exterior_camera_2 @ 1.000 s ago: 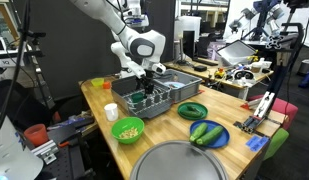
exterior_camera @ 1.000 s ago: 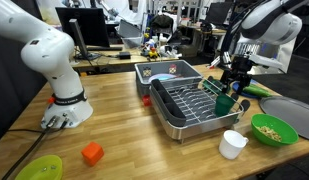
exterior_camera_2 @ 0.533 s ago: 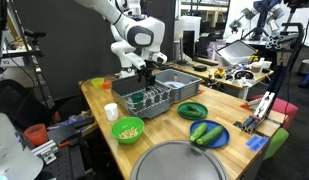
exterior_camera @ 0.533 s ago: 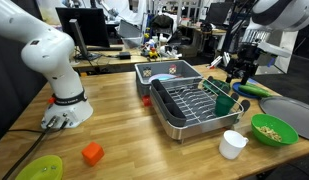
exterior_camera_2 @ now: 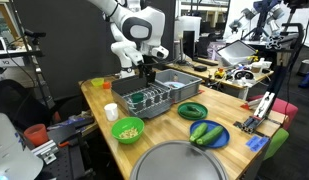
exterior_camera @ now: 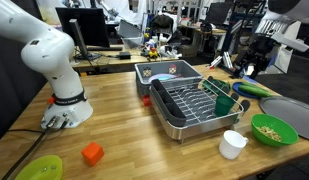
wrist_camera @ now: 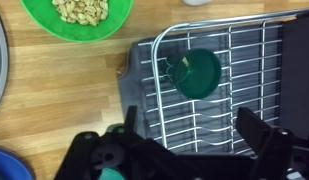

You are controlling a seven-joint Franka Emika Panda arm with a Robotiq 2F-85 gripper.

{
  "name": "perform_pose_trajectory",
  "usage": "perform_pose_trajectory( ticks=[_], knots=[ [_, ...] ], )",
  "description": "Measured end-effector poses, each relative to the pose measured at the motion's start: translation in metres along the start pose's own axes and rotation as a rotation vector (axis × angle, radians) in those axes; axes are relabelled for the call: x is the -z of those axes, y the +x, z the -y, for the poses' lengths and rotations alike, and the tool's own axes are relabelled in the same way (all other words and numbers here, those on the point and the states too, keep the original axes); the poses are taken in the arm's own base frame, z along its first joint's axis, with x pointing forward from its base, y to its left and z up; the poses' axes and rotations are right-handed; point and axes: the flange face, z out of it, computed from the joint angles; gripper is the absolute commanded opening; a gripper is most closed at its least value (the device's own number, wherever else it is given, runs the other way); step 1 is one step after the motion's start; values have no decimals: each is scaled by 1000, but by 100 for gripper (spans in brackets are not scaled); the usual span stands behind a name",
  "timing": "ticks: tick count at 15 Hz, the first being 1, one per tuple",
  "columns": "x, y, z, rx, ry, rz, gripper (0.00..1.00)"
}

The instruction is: Pick up the green cup and put it on the dish dryer rack

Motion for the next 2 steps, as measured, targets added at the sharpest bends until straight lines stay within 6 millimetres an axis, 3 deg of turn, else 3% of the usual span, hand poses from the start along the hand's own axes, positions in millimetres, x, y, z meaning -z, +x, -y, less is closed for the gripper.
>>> perform_pose_trajectory(
  ticks=[2],
  knots=[
    [-1,0,0,-2,0,-1,100]
  ],
)
